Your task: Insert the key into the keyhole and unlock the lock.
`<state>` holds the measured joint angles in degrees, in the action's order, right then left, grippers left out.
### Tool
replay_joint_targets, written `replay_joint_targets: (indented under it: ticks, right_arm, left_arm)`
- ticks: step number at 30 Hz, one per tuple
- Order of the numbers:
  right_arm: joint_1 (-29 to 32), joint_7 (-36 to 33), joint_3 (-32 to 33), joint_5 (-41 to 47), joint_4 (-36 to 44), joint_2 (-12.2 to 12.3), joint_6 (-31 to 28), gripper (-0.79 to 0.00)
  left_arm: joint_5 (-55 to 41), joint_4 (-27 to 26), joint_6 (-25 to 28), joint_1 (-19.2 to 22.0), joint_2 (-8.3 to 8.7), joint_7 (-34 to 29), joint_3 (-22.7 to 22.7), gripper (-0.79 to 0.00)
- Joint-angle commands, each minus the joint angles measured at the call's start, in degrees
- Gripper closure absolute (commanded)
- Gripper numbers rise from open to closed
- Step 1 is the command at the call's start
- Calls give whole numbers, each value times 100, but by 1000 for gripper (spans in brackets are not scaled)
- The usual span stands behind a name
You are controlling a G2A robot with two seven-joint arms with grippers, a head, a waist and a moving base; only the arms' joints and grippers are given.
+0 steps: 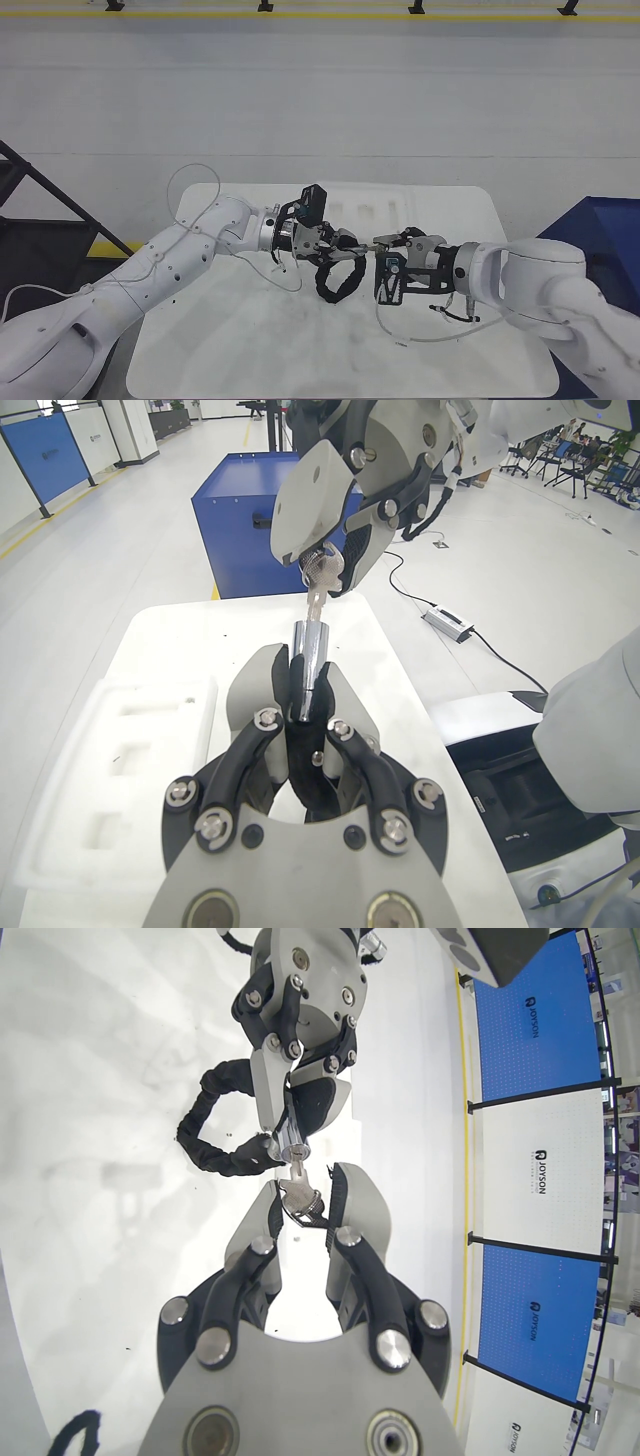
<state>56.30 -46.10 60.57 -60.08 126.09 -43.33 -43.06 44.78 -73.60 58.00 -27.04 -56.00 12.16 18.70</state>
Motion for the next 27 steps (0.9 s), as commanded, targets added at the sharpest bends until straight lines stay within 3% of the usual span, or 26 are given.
replay_joint_targets:
  ticks: [1, 24, 25, 26, 27]
  right_arm:
    - [13, -62, 13, 136, -8, -2, 57, 0]
    - [-35, -930, 209, 2718, -484, -51, 1248, 0]
    - [-35, -960, 208, 2758, -493, -51, 1253, -268]
    - [-43, -996, 212, 2798, -496, -51, 1260, -594]
    - [-37, -1005, 213, 2896, -518, -53, 1291, -785]
  left_arm:
    - [5, -5, 0, 2, -2, -1, -3, 0]
    - [413, -92, 0, -7, -29, 186, 18, 0]
    - [427, -88, 0, -7, -30, 185, 19, 0]
    - [452, -82, 0, -6, -32, 180, 24, 0]
    - [495, -62, 0, -4, -36, 151, 33, 0]
